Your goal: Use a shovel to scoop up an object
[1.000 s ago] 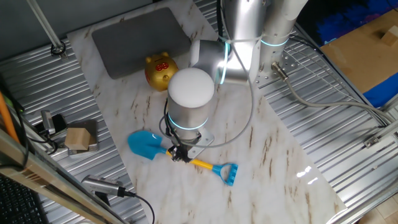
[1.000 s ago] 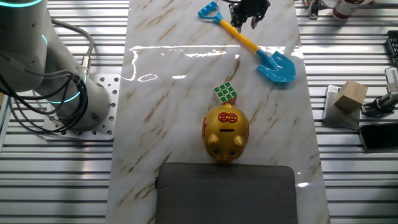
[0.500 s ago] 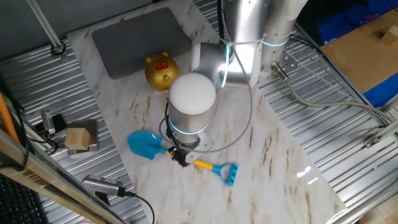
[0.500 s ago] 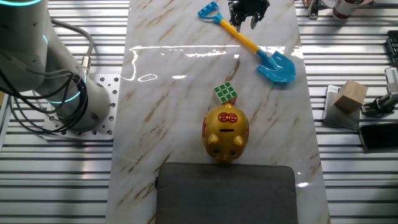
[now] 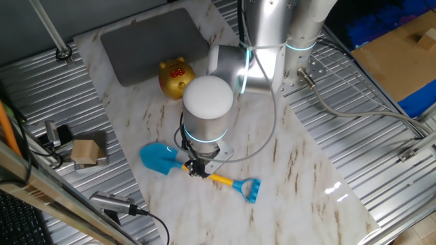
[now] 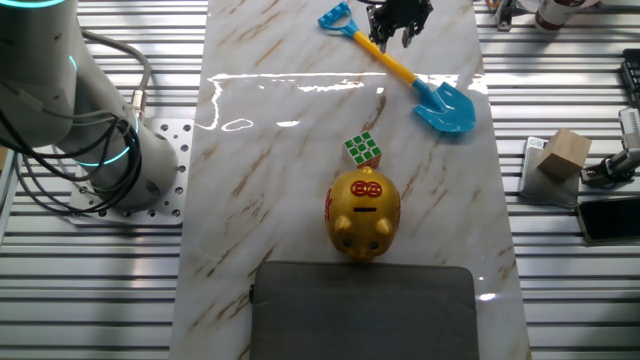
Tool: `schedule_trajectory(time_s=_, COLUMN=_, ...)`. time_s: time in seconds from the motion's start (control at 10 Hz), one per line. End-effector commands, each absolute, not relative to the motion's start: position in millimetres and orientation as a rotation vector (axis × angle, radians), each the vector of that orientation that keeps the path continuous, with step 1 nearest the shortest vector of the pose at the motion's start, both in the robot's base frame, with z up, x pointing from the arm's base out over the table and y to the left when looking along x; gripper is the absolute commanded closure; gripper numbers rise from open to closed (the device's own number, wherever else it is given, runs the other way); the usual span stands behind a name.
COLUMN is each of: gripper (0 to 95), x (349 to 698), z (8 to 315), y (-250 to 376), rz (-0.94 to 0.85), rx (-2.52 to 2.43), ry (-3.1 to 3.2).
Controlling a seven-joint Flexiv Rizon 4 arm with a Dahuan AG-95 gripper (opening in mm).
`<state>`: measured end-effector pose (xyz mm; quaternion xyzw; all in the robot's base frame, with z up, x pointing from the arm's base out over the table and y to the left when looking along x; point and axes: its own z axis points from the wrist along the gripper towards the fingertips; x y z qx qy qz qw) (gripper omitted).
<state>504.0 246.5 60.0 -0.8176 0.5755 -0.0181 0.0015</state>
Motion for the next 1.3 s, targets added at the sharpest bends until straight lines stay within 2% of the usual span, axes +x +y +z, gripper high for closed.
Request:
schedule_trajectory(time_s=0.1, gripper=57.0, x=506, z=47, y=246, rz=-0.043, rx=-2.643, ry=1.678)
schedule_trajectory(time_s=0.6, gripper=57.0, x=508, z=29, y=246, rz=-0.037, rx=-2.706, ry=1.557)
schedule_trajectory(time_s=1.3, gripper=57.0, x=501, z=22, y=256, rz=-0.044, rx=-2.737, ry=1.507)
